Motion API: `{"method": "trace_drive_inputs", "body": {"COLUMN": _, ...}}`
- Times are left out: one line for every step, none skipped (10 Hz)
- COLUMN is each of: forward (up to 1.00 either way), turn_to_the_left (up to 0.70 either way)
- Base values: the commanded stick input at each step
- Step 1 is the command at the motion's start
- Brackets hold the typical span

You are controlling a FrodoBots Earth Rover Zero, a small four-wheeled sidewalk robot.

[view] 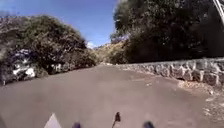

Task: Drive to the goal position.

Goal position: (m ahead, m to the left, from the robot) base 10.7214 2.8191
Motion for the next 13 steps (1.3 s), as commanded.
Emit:
{"method": "trace_drive_inputs", "body": {"forward": 0.85, "turn_to_the_left": 0.00}}
{"method": "trace_drive_inputs", "body": {"forward": 0.85, "turn_to_the_left": 0.00}}
{"method": "trace_drive_inputs", "body": {"forward": 0.85, "turn_to_the_left": 0.00}}
{"method": "trace_drive_inputs", "body": {"forward": 0.85, "turn_to_the_left": 0.00}}
{"method": "trace_drive_inputs", "body": {"forward": 0.85, "turn_to_the_left": 0.00}}
{"method": "trace_drive_inputs", "body": {"forward": 0.85, "turn_to_the_left": 0.00}}
{"method": "trace_drive_inputs", "body": {"forward": 0.85, "turn_to_the_left": 0.00}}
{"method": "trace_drive_inputs", "body": {"forward": 0.85, "turn_to_the_left": 0.00}}
{"method": "trace_drive_inputs", "body": {"forward": 0.85, "turn_to_the_left": 0.00}}
{"method": "trace_drive_inputs", "body": {"forward": 0.85, "turn_to_the_left": 0.00}}
{"method": "trace_drive_inputs", "body": {"forward": 0.85, "turn_to_the_left": 0.00}}
{"method": "trace_drive_inputs", "body": {"forward": 0.85, "turn_to_the_left": 0.00}}
{"method": "trace_drive_inputs", "body": {"forward": 0.85, "turn_to_the_left": 0.00}}
